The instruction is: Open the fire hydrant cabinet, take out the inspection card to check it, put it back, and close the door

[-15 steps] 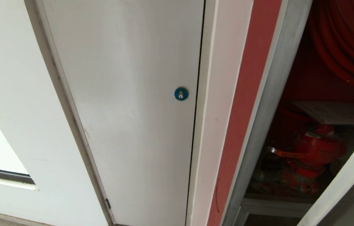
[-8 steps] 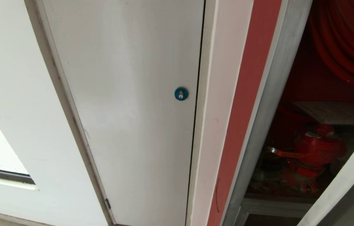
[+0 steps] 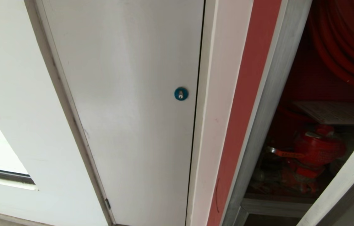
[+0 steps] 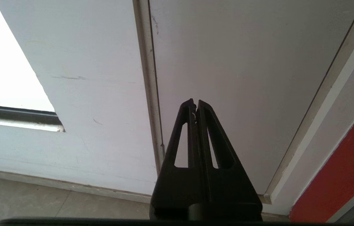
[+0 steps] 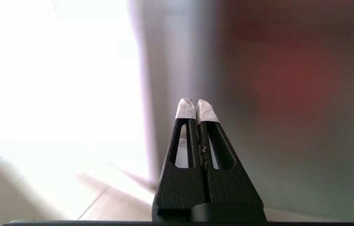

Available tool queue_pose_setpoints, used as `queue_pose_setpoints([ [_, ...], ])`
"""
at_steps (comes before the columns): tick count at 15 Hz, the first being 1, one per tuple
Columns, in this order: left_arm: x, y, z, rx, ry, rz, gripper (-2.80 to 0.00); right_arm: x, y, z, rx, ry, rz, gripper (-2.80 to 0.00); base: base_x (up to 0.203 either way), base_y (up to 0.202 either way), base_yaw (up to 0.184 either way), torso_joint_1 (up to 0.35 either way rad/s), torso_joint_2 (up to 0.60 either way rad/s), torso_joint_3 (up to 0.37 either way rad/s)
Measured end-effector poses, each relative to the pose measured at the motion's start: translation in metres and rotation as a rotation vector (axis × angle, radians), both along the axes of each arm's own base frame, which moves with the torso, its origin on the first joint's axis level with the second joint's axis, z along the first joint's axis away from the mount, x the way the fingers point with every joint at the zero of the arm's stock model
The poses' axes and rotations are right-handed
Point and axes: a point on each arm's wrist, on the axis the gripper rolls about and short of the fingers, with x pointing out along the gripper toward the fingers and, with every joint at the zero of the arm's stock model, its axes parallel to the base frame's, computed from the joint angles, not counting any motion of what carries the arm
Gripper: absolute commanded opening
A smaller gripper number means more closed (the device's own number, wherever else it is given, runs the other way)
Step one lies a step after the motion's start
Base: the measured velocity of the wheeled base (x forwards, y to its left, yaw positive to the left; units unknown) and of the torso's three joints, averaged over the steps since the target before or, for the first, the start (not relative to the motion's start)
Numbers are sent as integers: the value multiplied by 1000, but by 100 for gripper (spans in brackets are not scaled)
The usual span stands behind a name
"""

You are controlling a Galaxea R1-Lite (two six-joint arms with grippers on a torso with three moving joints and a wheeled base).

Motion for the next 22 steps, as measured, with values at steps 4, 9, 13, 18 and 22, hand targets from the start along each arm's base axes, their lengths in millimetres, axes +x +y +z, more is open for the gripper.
queue_pose_setpoints([
  [4, 0, 0, 0, -1, 0, 0, -280, 22, 4, 31, -9, 77, 203, -280, 0, 0, 0, 0, 0, 0],
  [9, 0, 0, 0, -1, 0, 0, -280, 61, 6, 53, -102, 102, 306, -280, 0, 0, 0, 0, 0, 0],
  [13, 0, 0, 0, 0, 0, 0, -280, 86, 6, 68, -132, 77, 304, -280, 0, 0, 0, 0, 0, 0],
  [18, 0, 0, 0, 0, 0, -1, -280, 111, 6, 82, -142, 79, 304, -280, 0, 0, 0, 0, 0, 0],
  [22, 0, 0, 0, 0, 0, -1, -280, 132, 6, 87, -145, 74, 289, -280, 0, 0, 0, 0, 0, 0],
])
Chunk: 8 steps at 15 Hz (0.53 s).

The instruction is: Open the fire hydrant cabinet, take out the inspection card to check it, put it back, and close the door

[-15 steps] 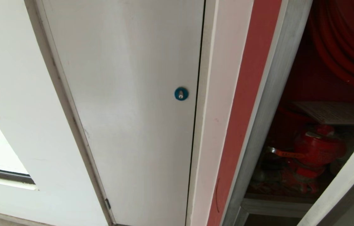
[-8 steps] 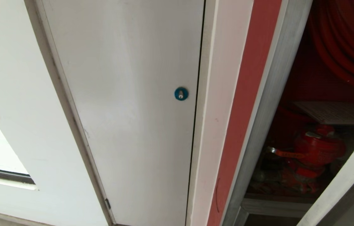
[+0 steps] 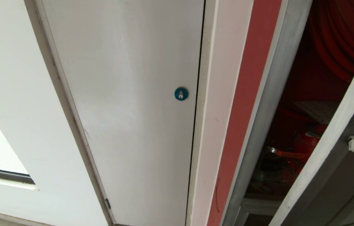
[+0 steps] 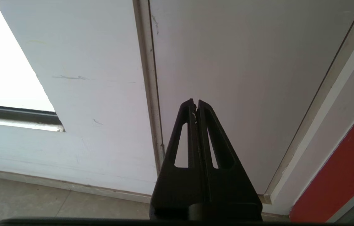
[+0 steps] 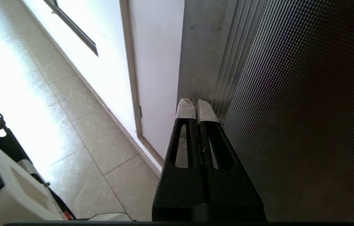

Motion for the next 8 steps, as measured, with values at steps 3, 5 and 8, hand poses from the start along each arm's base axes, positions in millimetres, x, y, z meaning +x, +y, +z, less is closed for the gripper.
queue_pose_setpoints([
  [3, 0, 0, 0, 0, 0, 0, -280, 17, 0, 3, 0, 11, -8, -280, 0, 0, 0, 0, 0, 0],
  [5, 0, 0, 0, 0, 0, 0, -280, 28, 1, 3, -2, 31, -15, -280, 0, 0, 0, 0, 0, 0],
  [8, 0, 0, 0, 0, 0, 0, -280, 43, 1, 4, -2, 26, -39, -280, 0, 0, 0, 0, 0, 0],
])
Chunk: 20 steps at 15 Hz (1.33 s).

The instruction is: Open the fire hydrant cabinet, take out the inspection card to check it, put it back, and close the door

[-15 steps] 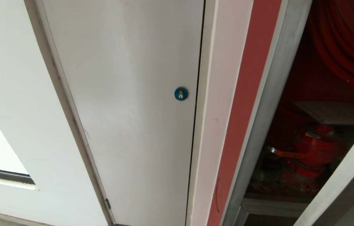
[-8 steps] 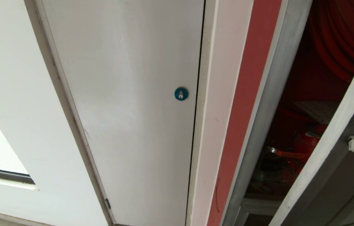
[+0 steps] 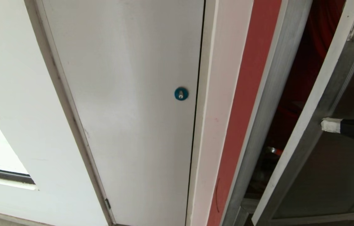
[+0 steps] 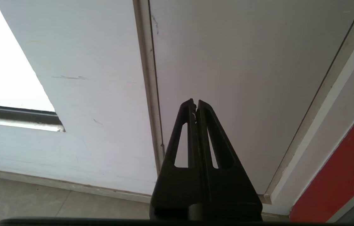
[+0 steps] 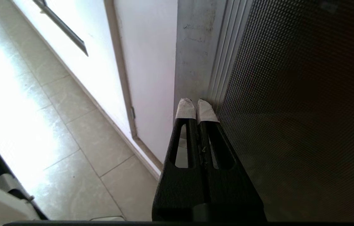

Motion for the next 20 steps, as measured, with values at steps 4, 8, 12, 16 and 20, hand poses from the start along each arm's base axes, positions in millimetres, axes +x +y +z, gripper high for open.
queue_pose_setpoints([
  [4, 0, 0, 0, 0, 0, 0, -280, 18, 4, -5, -5, 38, -25, -280, 0, 0, 0, 0, 0, 0],
  [8, 0, 0, 0, 0, 0, 0, -280, 33, 13, -2, 14, 2, -77, -280, 0, 0, 0, 0, 0, 0],
  [12, 0, 0, 0, 0, 0, 0, -280, 40, 18, -3, 11, -1, -129, -280, 0, 0, 0, 0, 0, 0],
  [16, 0, 0, 0, 0, 0, 1, -280, 47, 18, 0, 13, -38, -180, -280, 0, 0, 0, 0, 0, 0],
  [20, 0, 0, 0, 0, 0, 1, -280, 57, 19, -1, 14, -55, -225, -280, 0, 0, 0, 0, 0, 0],
])
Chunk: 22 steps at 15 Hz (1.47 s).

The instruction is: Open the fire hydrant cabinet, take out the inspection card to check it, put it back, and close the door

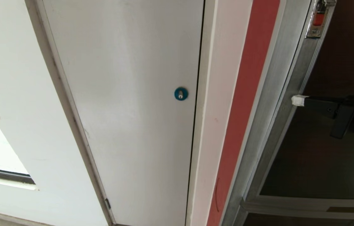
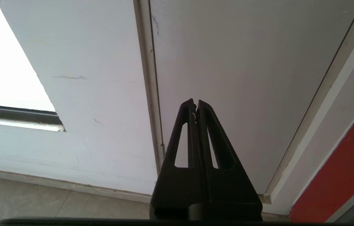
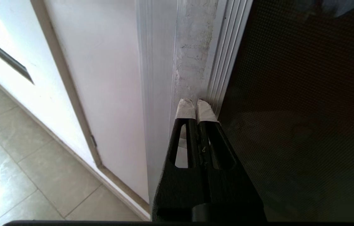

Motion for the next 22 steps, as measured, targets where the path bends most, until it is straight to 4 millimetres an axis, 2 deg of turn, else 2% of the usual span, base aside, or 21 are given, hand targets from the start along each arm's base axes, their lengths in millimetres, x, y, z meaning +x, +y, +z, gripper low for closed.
queue_pose_setpoints([
  [6, 0, 0, 0, 0, 0, -1, -280, 14, 7, -3, -2, -15, -64, -280, 0, 0, 0, 0, 0, 0],
  [11, 0, 0, 0, 0, 0, -1, -280, 16, 11, -4, -3, -12, -68, -280, 0, 0, 0, 0, 0, 0],
  [16, 0, 0, 0, 0, 0, -1, -280, -1, 20, -11, -8, -2, -10, -280, 0, 0, 0, 0, 0, 0],
  [22, 0, 0, 0, 0, 0, -1, -280, -29, 20, 5, 63, -62, 62, -280, 0, 0, 0, 0, 0, 0],
])
